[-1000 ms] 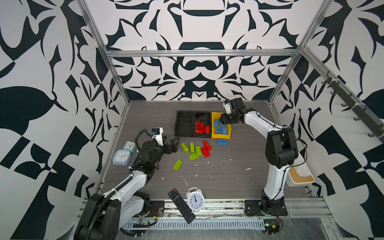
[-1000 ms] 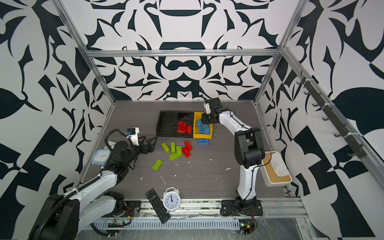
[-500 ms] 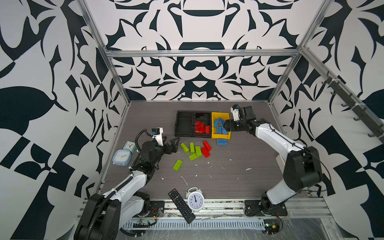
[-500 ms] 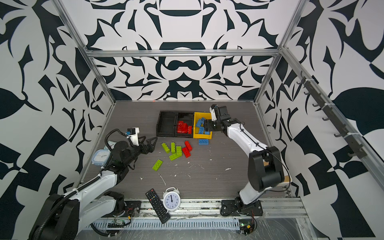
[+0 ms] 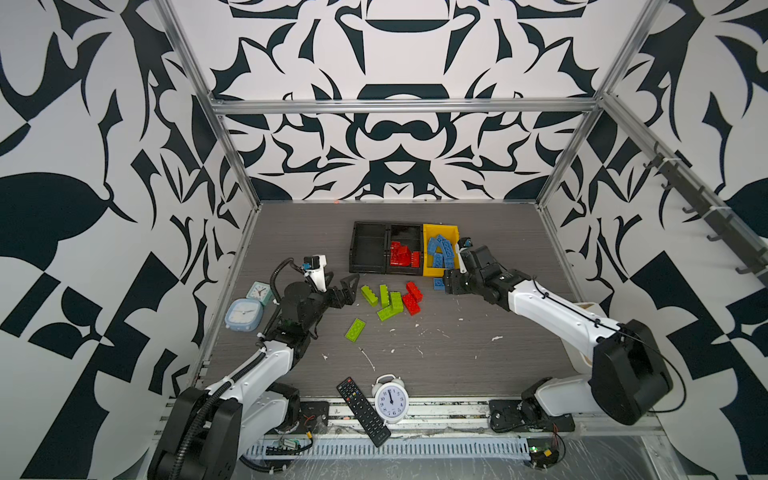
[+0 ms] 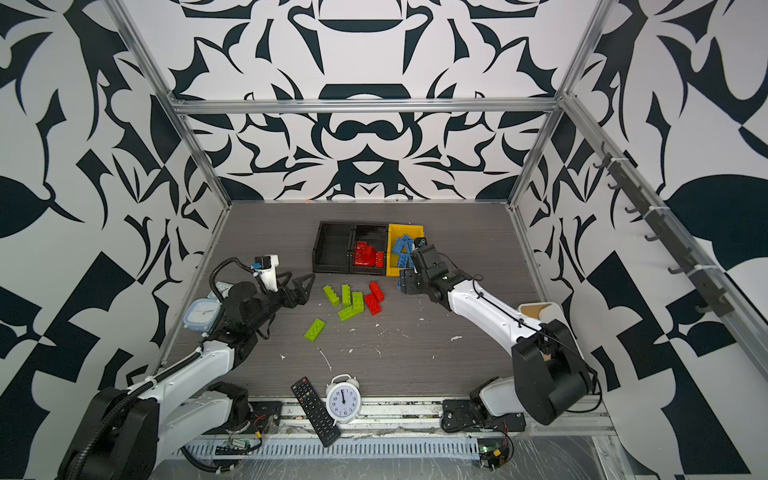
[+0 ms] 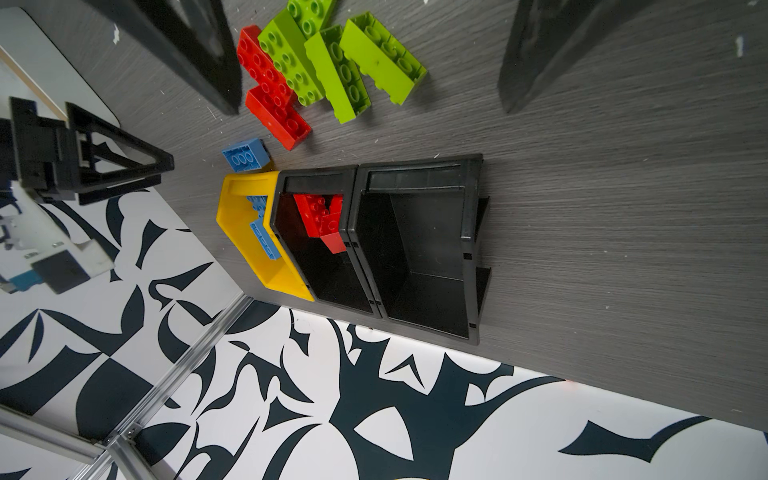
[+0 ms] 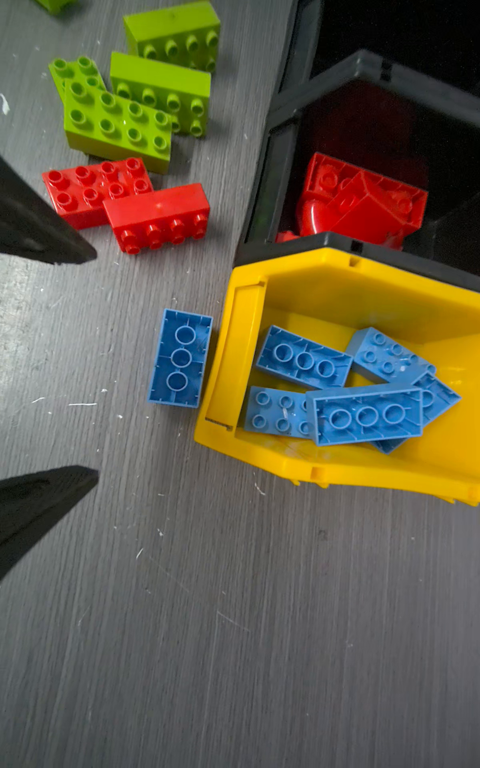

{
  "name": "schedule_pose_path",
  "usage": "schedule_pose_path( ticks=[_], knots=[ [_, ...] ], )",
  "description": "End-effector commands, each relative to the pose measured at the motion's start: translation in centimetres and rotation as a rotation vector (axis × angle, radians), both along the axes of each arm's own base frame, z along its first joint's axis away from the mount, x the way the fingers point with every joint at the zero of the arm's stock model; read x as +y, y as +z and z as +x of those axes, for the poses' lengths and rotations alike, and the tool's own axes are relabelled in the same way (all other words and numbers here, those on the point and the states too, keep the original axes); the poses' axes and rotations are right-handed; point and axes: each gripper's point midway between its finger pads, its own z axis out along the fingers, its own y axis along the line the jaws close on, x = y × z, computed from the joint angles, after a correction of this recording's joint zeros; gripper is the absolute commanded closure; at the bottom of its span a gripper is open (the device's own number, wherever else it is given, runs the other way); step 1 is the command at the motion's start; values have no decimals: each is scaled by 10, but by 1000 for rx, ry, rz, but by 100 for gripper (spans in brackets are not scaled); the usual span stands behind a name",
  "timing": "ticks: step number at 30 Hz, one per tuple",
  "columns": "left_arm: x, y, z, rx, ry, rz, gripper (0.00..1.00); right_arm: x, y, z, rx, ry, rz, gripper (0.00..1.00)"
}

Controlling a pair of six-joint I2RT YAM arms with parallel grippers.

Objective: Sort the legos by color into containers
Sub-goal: 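Move the right gripper back down onto the last blue brick before the yellow bin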

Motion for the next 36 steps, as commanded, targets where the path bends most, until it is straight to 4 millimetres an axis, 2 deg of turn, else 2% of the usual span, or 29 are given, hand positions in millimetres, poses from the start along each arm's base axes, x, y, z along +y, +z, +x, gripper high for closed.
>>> schedule_pose_path(
  ticks=[1,11,21,36],
  knots=[
    [-3,10,0,-30,-13,-13,1,2,6,13,-45,-22,-18,20],
    [-3,10,1,-30,-12,-10,1,9,-11,22,-11,-13,-28,19],
    [-2,10,1,-32,-9,-6,1,20,-20,37,-10,-10,-13,18],
    [-2,9,1,-27,-10,-6,1,22,-48,42,40,-5,-46,17]
  ],
)
